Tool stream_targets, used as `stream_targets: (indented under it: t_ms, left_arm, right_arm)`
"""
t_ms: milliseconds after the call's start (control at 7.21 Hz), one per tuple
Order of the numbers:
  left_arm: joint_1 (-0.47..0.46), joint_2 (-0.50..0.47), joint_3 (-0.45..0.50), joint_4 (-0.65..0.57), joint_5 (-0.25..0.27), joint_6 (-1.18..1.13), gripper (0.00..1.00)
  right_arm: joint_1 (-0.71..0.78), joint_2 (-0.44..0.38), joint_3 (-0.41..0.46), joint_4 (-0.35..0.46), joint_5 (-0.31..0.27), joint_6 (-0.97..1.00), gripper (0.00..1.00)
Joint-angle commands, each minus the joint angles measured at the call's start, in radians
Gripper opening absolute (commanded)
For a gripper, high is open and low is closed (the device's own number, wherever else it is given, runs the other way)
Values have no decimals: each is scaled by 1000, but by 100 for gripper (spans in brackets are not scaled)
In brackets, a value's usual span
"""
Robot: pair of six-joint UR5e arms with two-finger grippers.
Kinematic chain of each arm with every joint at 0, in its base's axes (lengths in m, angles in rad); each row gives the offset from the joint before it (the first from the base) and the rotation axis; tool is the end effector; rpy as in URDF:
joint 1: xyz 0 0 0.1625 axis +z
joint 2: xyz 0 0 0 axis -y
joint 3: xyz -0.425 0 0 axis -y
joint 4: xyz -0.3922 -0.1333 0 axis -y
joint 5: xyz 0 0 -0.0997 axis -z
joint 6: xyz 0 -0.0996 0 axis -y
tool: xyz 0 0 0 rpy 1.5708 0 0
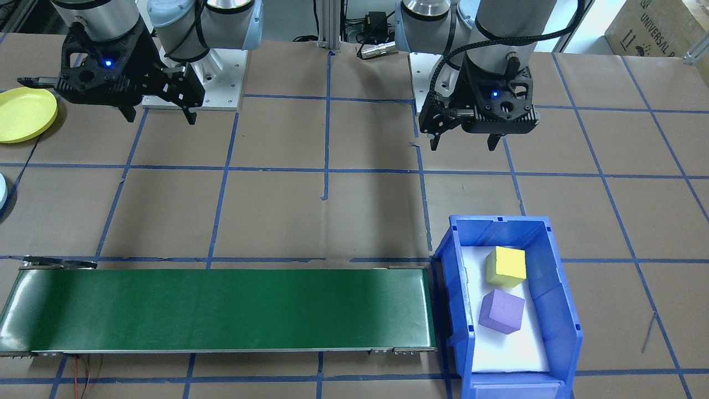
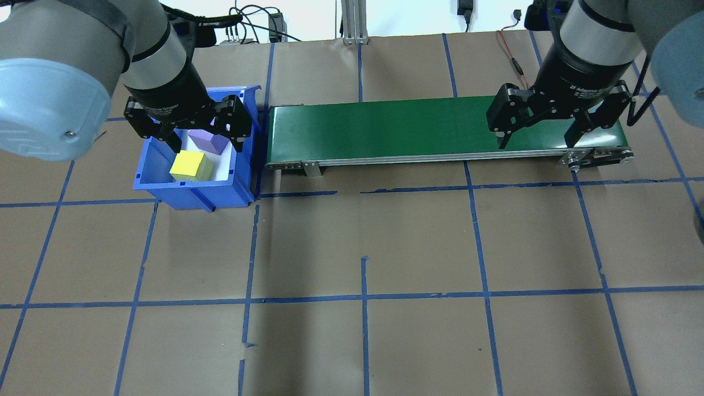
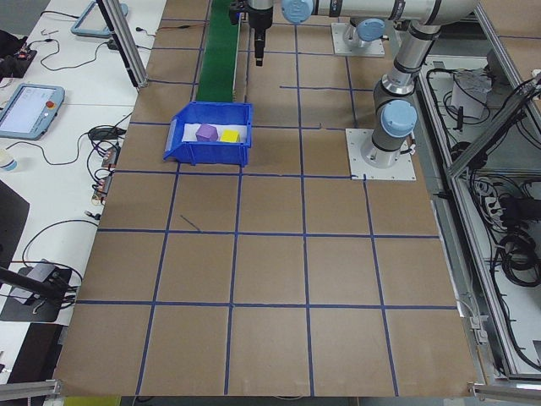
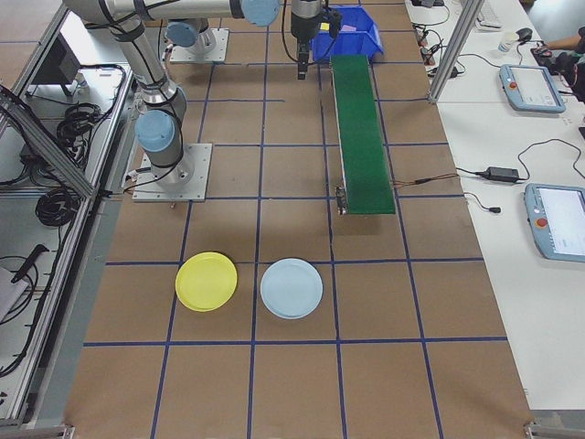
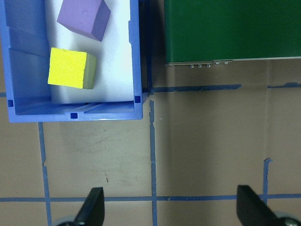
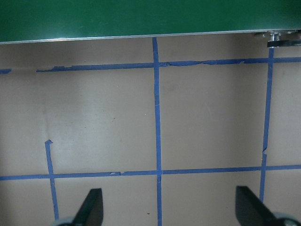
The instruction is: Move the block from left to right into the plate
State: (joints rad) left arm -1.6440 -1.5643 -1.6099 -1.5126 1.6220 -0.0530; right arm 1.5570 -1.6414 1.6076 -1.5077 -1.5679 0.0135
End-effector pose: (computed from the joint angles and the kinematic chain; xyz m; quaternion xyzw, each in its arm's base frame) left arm -0.1638 -0.4808 0.4778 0.0098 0.9995 -0.0144 0.0247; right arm 0.1272 -0.4605 0.4972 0.0137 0.9998 0.0146 0.0015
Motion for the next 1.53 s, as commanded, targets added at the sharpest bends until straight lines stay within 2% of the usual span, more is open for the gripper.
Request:
stream_targets:
  t_ms: [0,694,833,1110,1388]
  left_arm:
    - [3,-2,10,5,-1,-2,100]
    - [39,-16,10,11,1,67,100]
    - [58,-58,19,34,-1,112,100]
    - [69,-137,24,223,-13,168,100]
    - [128,-155,21,239,-13,258,100]
  right_arm:
    - [0,0,2,1,0,0,100]
    - [2,0,2,-2,0,0,100]
    - [2,0,2,-2,0,0,100]
    - [2,0,2,-2,0,-1,100]
    - [2,0,2,-2,0,-1,100]
